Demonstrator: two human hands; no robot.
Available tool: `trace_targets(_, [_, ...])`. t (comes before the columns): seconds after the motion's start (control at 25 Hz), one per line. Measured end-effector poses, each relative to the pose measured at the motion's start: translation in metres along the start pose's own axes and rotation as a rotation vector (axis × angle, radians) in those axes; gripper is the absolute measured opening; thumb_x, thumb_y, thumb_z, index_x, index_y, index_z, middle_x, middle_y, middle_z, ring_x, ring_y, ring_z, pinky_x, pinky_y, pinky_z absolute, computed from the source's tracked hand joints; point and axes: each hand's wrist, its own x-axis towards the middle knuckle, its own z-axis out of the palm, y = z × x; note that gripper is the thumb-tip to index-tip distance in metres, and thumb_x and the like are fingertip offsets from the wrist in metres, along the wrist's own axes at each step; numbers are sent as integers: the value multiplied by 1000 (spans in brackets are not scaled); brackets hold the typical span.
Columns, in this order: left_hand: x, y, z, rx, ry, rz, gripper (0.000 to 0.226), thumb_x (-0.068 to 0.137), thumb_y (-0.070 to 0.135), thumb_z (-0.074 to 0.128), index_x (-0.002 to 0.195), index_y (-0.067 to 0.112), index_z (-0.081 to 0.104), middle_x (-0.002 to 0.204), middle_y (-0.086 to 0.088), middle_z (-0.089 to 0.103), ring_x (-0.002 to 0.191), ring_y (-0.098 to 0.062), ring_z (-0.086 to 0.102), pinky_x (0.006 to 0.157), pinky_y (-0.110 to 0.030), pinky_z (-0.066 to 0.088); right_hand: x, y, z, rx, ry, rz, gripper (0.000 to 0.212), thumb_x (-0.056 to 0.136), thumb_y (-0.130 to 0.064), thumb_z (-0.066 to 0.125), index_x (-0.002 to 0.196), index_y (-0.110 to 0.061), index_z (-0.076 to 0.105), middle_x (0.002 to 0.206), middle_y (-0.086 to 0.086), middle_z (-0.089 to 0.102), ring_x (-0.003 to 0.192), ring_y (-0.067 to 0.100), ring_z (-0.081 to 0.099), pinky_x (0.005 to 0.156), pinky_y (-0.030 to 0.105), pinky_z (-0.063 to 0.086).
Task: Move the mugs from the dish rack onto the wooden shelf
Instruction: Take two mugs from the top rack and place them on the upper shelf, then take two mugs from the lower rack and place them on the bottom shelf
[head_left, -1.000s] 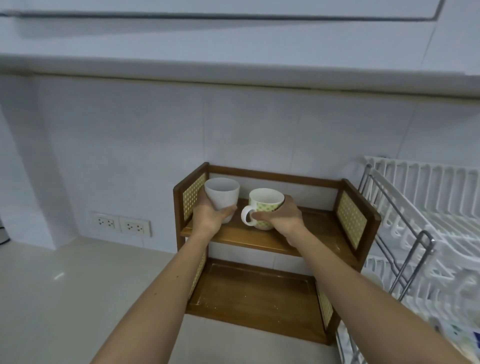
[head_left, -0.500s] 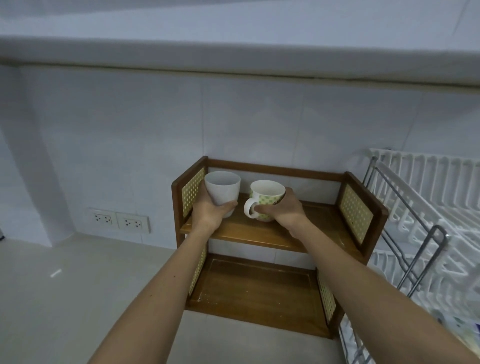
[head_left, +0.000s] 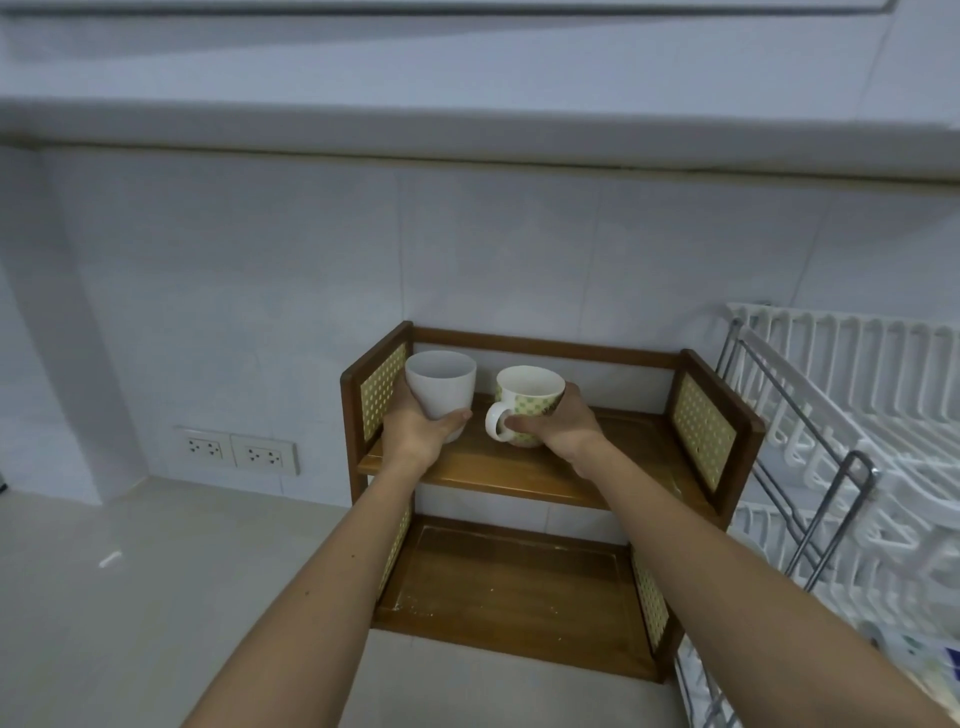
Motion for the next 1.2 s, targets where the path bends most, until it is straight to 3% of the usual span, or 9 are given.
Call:
trace_targets(0.16, [-5,3,-2,41,0,-7,88,71,33,80,141,14,29,137,-9,48,127,-29,45,102,-38,39,-6,0,0,-25,7,17,83,64,-30,86,131,-15,40,129,5,54,118,24,51,82,27,42])
trace_targets(0.32, [-12,5,-8,56,-19,-8,80,76,30,77,139,13,30,135,-12,52,122,-32,51,96,-38,44,-19,0,-5,-80,11,14,73,69,-23,83,129,-12,42,130,8,54,121,26,50,82,27,41])
trace_targets(0.48, [-26,13,-15,29,3,-9,72,78,20,74,137,11,33,132,-15,54,120,-33,53,96,-43,47,-46,-6,-6,-109,126,-147,60,78,-21,74,129,-10,45,131,10,54,123,25,50,91,26,40])
trace_targets(0.6, [-55,21,-22,-14,73,-8,60,84,17,68,135,9,37,132,-11,54,116,-27,55,91,-36,46,-79,-11,-8,-120,216,-276,59,83,-16,68,136,-10,42,135,11,50,126,23,46,99,26,39])
trace_targets(0.76, [-112,31,-24,-65,24,46,42,91,19,58,131,15,45,118,5,56,99,-8,55,84,-23,42,-137,-2,-23,-121,203,-423,52,88,-19,63,136,-14,45,133,3,51,122,12,48,94,16,37])
trace_targets(0.88, [-162,40,-15,-60,-71,66,25,93,24,55,119,25,54,106,12,61,93,0,56,77,-15,39,-188,22,-50,-153,182,-566,39,90,-16,60,128,-14,53,126,1,56,118,9,51,98,30,49])
trace_targets(0.96, [-203,46,-3,-87,-92,60,18,93,26,55,110,31,57,100,15,63,89,7,57,72,-12,40,-220,45,-76,-188,159,-628,31,90,-12,59,121,-11,59,117,2,60,110,9,56,89,34,54])
trace_targets(1.08, [-272,59,27,-151,-99,56,15,93,23,56,105,31,58,94,17,64,88,6,60,74,-10,43,-261,88,-129,-263,146,-627,23,89,-9,58,112,-9,63,105,2,64,95,9,61,76,33,57])
trace_targets(1.2, [-328,80,64,-214,-180,84,17,93,19,54,106,29,57,90,18,67,85,11,60,70,-2,43,-289,130,-188,-371,161,-553,26,89,-14,57,115,-13,61,112,2,62,102,14,59,78,35,55])
